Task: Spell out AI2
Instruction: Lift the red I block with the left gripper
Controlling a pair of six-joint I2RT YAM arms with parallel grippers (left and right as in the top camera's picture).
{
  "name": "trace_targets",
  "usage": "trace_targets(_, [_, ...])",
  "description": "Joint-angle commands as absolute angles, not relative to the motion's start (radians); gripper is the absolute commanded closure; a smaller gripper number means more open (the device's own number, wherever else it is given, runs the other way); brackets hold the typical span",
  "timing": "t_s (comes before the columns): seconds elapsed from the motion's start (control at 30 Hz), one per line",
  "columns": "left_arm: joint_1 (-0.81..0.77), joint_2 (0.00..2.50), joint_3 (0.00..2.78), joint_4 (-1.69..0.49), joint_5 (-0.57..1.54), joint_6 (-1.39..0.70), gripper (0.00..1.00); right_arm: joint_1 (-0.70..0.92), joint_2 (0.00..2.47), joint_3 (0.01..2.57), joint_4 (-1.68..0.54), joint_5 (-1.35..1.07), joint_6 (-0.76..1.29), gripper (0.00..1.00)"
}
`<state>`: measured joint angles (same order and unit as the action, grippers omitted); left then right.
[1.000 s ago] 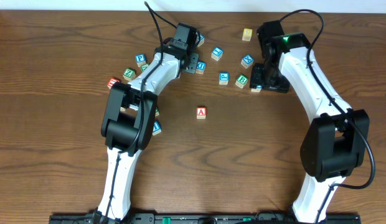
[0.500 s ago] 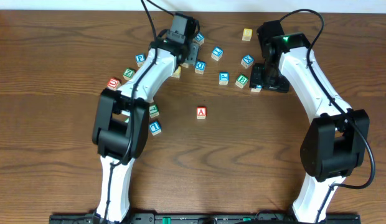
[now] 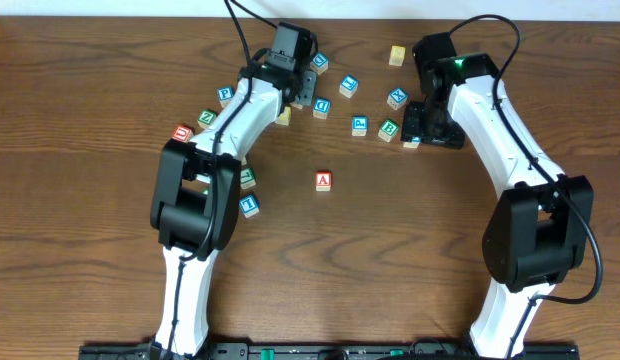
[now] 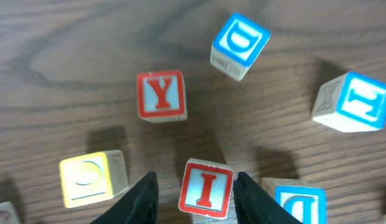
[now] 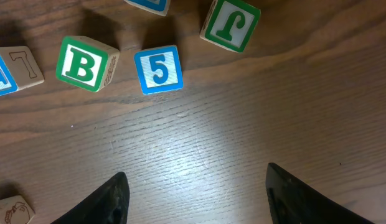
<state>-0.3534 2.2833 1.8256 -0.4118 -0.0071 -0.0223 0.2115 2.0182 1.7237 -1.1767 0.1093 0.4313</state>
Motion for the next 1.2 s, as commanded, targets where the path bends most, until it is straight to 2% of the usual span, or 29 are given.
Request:
trace_targets(0.0, [-0.348, 2.323, 1.822, -0.422, -0.020, -0.019, 0.61, 0.210, 1.990, 1.719, -1.174, 0.125, 0.421, 0.36])
trace_targets(1.17, [-0.348, 2.356, 1.820, -0.410, -0.020, -0.020, 0.61, 0.210, 1.990, 1.719, -1.167, 0.125, 0.421, 0.35])
